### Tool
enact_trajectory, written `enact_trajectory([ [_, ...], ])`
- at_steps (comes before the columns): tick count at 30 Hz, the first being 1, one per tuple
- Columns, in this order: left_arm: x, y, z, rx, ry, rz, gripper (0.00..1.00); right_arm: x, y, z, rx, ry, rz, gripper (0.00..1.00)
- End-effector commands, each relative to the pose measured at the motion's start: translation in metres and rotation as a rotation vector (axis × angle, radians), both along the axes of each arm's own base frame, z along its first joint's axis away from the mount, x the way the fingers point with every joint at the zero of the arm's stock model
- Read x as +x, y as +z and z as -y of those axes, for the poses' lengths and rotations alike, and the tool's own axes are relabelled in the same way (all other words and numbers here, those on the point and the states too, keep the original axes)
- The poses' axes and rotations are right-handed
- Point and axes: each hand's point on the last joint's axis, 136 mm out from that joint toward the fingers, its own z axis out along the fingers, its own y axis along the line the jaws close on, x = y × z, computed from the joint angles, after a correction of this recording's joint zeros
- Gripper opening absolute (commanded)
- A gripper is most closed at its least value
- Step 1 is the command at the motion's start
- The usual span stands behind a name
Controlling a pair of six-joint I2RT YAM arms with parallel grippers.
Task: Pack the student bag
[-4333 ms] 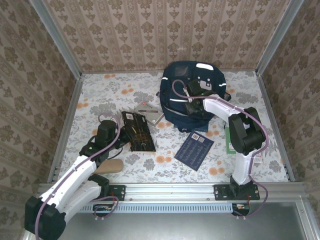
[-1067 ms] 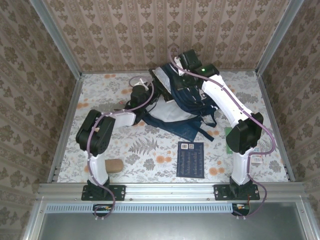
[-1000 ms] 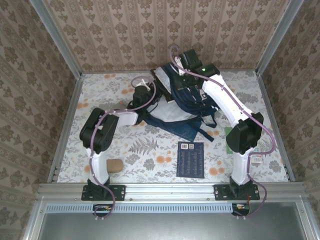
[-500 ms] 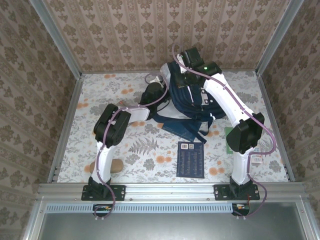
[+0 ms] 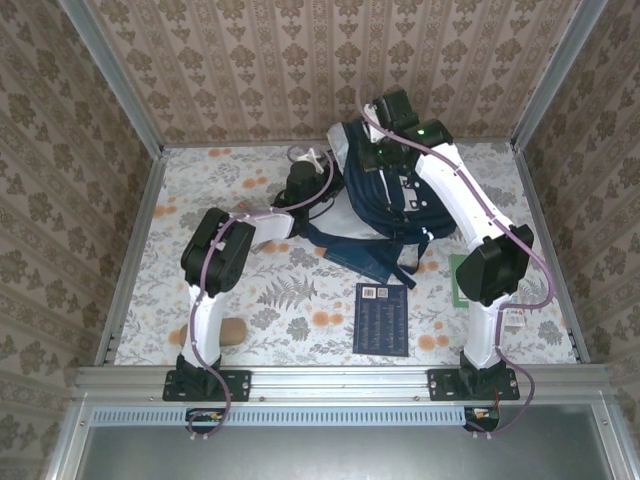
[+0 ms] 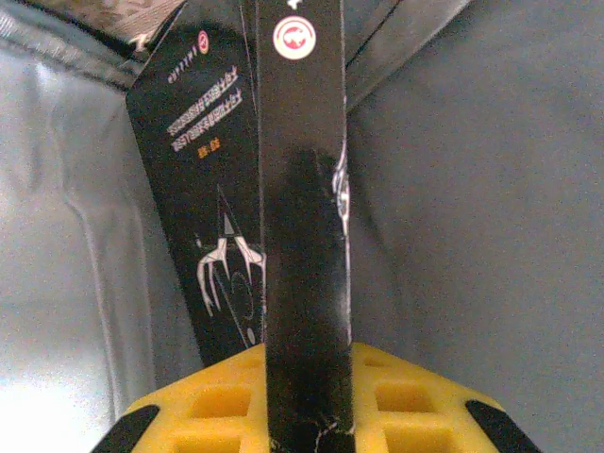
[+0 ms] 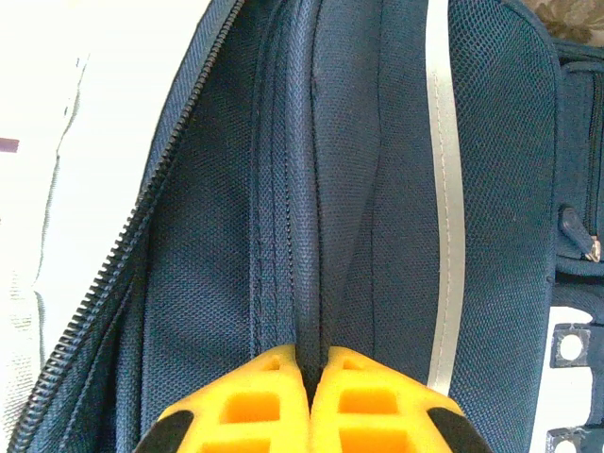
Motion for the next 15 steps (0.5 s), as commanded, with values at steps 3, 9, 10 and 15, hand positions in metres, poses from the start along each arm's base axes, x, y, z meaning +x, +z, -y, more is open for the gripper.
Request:
enact_trajectory([
  [3,-0.012,0.099,0.0,-0.189,-0.064,0.238,0.0,0.0,0.039,-0.003,0.09,0.022,0.086,0.0],
  [9,0.0,0.043,0.023,-0.116,-0.1,0.141,0.0,0.0,0.041,-0.011,0.128,0.043,0.077,0.0],
  [10,0.001,0.029,0.028,-0.09,-0.108,0.116,0.0,0.001,0.041,-0.012,0.133,0.045,0.077,0.0],
  [15,0.003,-0.023,0.042,0.069,-0.117,0.016,0.0,0.001,0.041,-0.014,0.145,0.051,0.071,0.0],
])
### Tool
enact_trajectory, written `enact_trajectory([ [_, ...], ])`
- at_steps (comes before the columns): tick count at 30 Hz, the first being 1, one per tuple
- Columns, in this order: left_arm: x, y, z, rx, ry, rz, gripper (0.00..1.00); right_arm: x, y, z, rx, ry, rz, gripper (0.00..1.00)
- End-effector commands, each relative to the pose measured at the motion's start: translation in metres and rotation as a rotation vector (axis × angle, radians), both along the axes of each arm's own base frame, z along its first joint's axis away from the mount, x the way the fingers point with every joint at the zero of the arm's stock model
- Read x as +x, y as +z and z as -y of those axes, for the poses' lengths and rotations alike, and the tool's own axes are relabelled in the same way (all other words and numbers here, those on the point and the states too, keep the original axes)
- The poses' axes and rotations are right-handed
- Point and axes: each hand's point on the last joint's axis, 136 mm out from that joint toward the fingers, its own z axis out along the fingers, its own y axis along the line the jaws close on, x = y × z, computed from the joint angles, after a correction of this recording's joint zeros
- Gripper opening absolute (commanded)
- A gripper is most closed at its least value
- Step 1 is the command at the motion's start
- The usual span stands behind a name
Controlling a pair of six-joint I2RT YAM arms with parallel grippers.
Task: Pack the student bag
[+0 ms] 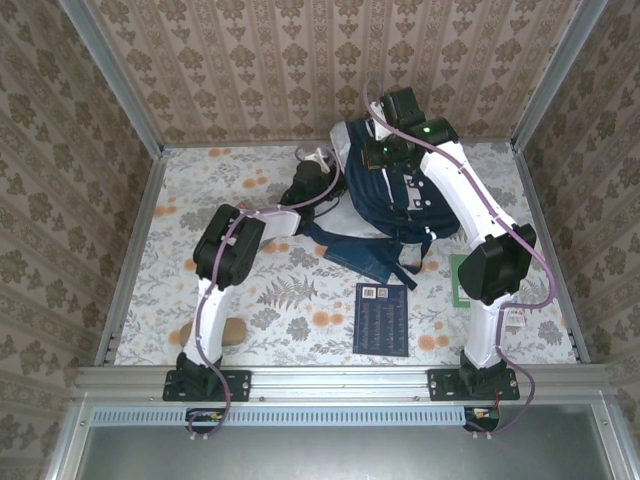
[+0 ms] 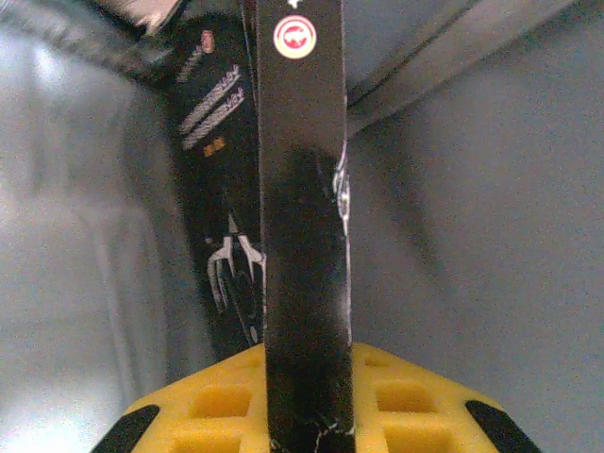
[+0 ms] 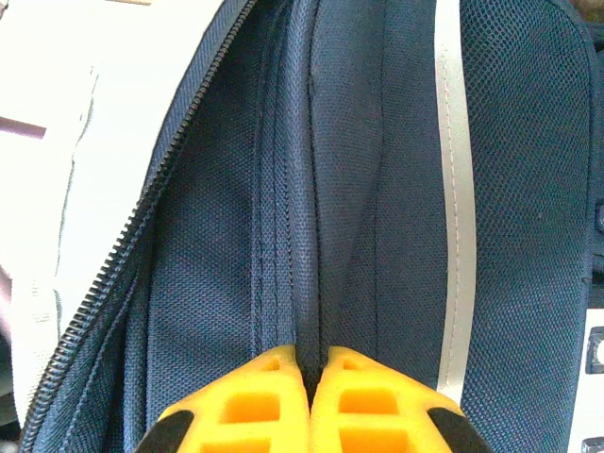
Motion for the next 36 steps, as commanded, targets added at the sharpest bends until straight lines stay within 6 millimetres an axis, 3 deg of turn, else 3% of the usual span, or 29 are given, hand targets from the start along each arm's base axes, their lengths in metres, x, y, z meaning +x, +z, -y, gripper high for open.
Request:
enact_trajectory([
  [1,-0.007,0.0,0.021,0.084,-0.07,0.027,0.05,0.001,0.04,-0.014,0.088,0.039,0.093,0.0],
  [4,-0.008,-0.019,0.023,0.171,-0.083,-0.013,0.16,0.002,0.038,-0.013,0.081,0.038,0.092,0.0],
  [7,-0.005,-0.022,0.015,0.199,-0.061,-0.026,0.33,0.002,0.035,-0.01,0.061,0.027,0.09,0.0],
  [13,-0.009,-0.004,0.0,0.268,-0.045,-0.005,0.59,0.012,0.02,0.007,0.001,-0.035,0.076,0.0],
  [16,-0.015,0.006,-0.009,0.283,-0.027,0.0,0.74,0.019,0.011,0.02,-0.03,-0.08,0.065,0.0],
  [17,-0.018,0.01,-0.013,0.292,-0.028,0.004,0.85,0.021,0.008,0.024,-0.033,-0.092,0.059,0.0],
  [19,-0.022,0.016,-0.021,0.319,-0.02,-0.002,0.91,0.024,0.002,0.03,-0.036,-0.112,0.053,0.0],
  [25,-0.041,0.027,-0.05,0.39,0.014,-0.007,0.88,0.04,-0.018,0.05,-0.054,-0.18,0.024,0.0],
  [32,-0.072,0.016,-0.064,0.425,-0.024,-0.061,0.85,0.057,-0.037,0.059,-0.078,-0.223,0.002,0.0],
  [34,-0.083,0.008,-0.074,0.465,-0.021,-0.076,0.85,0.06,-0.045,0.062,-0.105,-0.233,-0.01,0.04],
  [36,-0.094,0.008,-0.083,0.494,-0.023,-0.078,0.86,0.06,-0.054,0.065,-0.128,-0.243,-0.027,0.16],
])
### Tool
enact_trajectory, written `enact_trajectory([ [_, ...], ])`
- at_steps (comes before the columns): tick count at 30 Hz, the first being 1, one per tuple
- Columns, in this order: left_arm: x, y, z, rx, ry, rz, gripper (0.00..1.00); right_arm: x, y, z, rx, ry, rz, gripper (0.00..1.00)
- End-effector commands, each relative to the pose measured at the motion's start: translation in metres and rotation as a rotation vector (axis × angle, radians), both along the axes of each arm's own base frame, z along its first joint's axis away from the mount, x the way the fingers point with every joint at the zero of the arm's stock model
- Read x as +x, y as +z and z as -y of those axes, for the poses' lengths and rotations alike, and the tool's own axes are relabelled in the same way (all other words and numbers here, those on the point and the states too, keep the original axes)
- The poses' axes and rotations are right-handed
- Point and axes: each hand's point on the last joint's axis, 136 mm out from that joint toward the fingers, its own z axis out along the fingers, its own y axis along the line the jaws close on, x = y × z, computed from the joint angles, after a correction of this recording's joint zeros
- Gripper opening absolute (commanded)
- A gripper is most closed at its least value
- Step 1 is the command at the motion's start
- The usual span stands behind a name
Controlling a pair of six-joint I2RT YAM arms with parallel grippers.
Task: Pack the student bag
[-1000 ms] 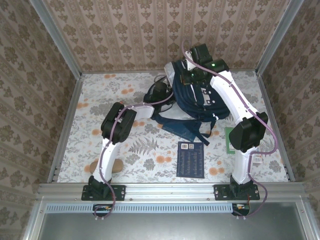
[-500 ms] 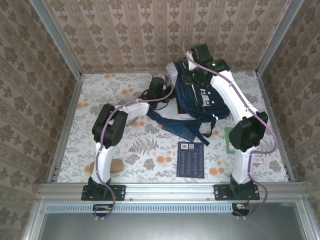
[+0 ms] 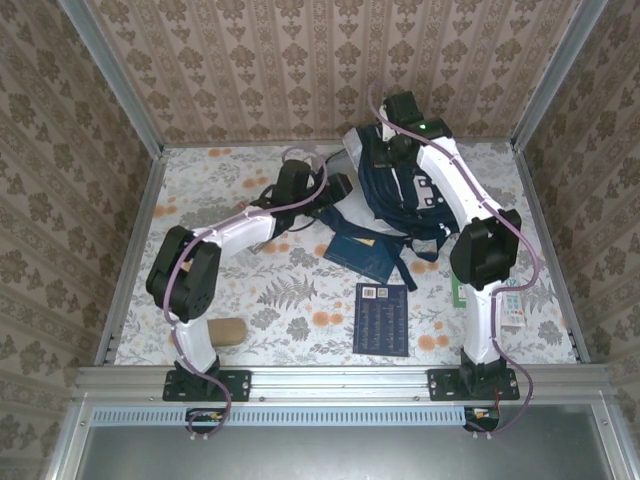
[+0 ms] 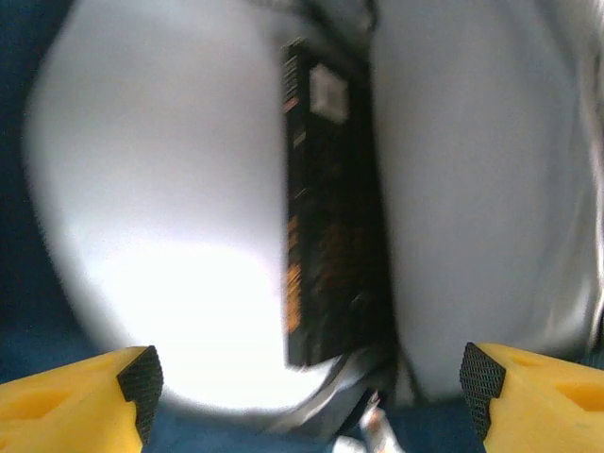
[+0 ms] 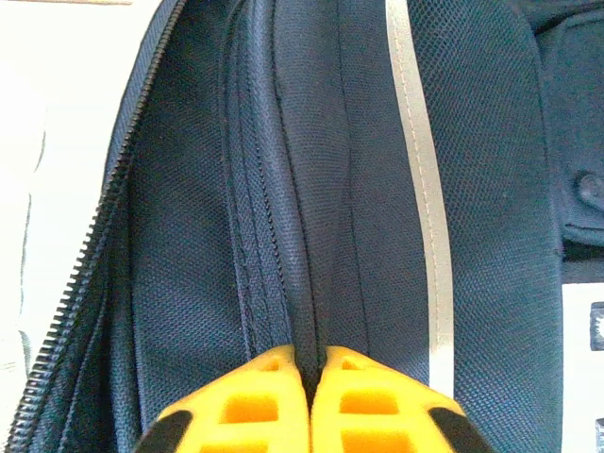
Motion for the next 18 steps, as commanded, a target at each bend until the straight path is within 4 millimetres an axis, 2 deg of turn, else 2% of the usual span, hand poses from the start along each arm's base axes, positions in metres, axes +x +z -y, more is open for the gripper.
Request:
enact_trajectory([
  [1,-0.019,0.007,-0.016,0.069,-0.014,0.021,0.86,0.014,0.003,0.024,-0.069,-0.092,0.035,0.23],
  [3,-0.029,0.005,-0.024,0.091,-0.016,0.016,0.87,0.009,0.0,0.026,-0.075,-0.105,0.019,0.3],
  [6,-0.043,0.0,-0.034,0.116,-0.015,0.009,0.87,-0.006,0.002,0.025,-0.092,-0.11,0.013,0.35],
  [10,-0.058,-0.009,-0.049,0.15,-0.004,-0.008,0.87,-0.037,0.006,0.017,-0.134,-0.079,0.043,0.41],
  [13,-0.066,-0.012,-0.059,0.173,0.009,-0.01,0.88,-0.069,-0.009,0.006,-0.153,-0.041,0.03,0.42],
  [15,-0.071,-0.013,-0.066,0.194,0.02,-0.01,0.94,-0.089,-0.02,0.001,-0.175,-0.017,0.027,0.4],
  [16,-0.073,-0.013,-0.07,0.208,0.028,-0.008,1.0,-0.1,-0.029,-0.005,-0.175,0.008,0.024,0.39],
  [18,-0.078,-0.012,-0.078,0.23,0.037,0.002,1.0,-0.118,-0.049,-0.015,-0.166,0.048,-0.003,0.36],
])
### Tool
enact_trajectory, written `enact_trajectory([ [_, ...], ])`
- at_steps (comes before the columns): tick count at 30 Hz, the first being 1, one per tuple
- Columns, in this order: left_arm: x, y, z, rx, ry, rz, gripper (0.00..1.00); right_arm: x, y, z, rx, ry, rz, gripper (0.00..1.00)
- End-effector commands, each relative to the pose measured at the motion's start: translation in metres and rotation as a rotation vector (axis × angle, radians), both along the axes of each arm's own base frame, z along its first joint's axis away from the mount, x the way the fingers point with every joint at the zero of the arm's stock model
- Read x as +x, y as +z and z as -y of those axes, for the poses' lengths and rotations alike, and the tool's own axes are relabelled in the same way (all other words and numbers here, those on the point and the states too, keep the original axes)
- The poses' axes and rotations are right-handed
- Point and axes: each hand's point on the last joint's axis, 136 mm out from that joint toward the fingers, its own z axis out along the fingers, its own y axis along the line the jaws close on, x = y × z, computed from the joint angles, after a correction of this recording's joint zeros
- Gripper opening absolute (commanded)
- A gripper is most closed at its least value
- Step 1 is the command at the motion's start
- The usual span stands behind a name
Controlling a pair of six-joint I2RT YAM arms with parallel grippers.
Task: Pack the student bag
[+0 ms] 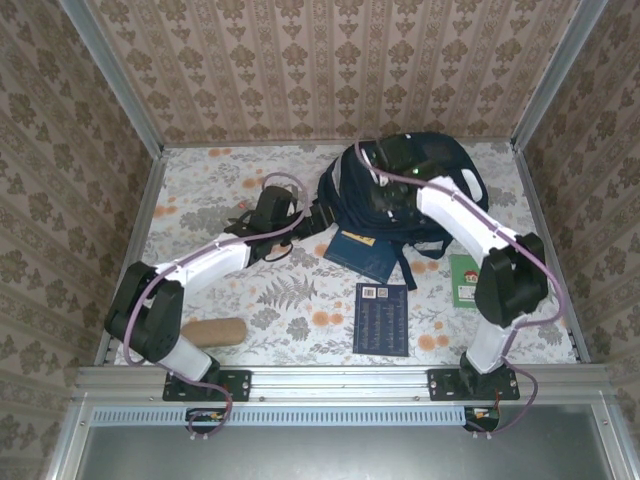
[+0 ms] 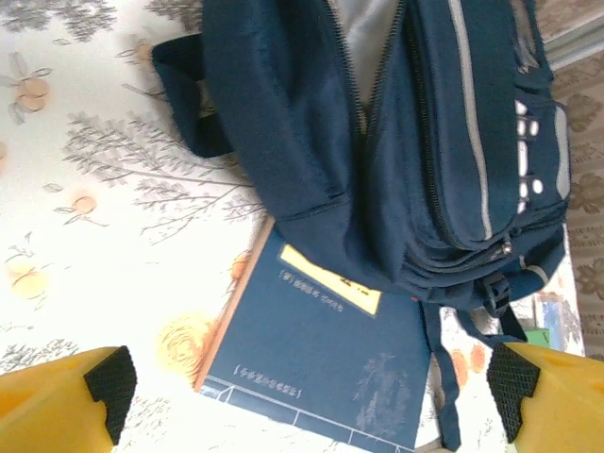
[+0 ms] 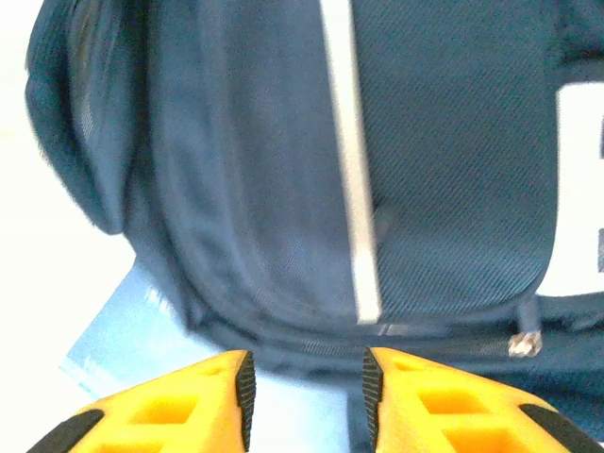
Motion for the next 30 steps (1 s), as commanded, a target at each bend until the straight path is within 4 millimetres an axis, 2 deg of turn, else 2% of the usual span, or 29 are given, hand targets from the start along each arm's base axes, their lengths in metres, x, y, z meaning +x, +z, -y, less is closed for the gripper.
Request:
enact_trajectory([
  [1,-0.009,0.005,-0.018,0.062,0.025,0.037,1.0,-0.018,-0.019,-0.011,0.005,0.03,0.01,0.34],
  [3,-0.012,0.007,-0.031,0.084,0.067,0.045,1.0,-0.032,-0.045,-0.015,-0.005,0.043,-0.052,0.25],
  [5,-0.015,0.009,-0.04,0.097,0.091,0.056,1.0,-0.041,-0.066,-0.016,-0.024,0.044,-0.095,0.21],
  [10,-0.023,0.014,-0.054,0.104,0.118,0.077,1.0,-0.053,-0.109,-0.015,-0.051,0.037,-0.169,0.21],
  [16,-0.03,0.011,-0.072,0.058,0.186,0.046,1.0,-0.061,-0.139,-0.037,-0.051,0.06,-0.235,0.21],
  [23,-0.037,0.005,-0.085,0.065,0.195,0.007,1.0,-0.069,-0.155,-0.1,0.011,0.133,-0.284,0.21],
  [30,-0.041,0.002,-0.09,0.063,0.208,-0.003,1.0,-0.068,-0.149,-0.168,0.109,0.207,-0.312,0.21],
])
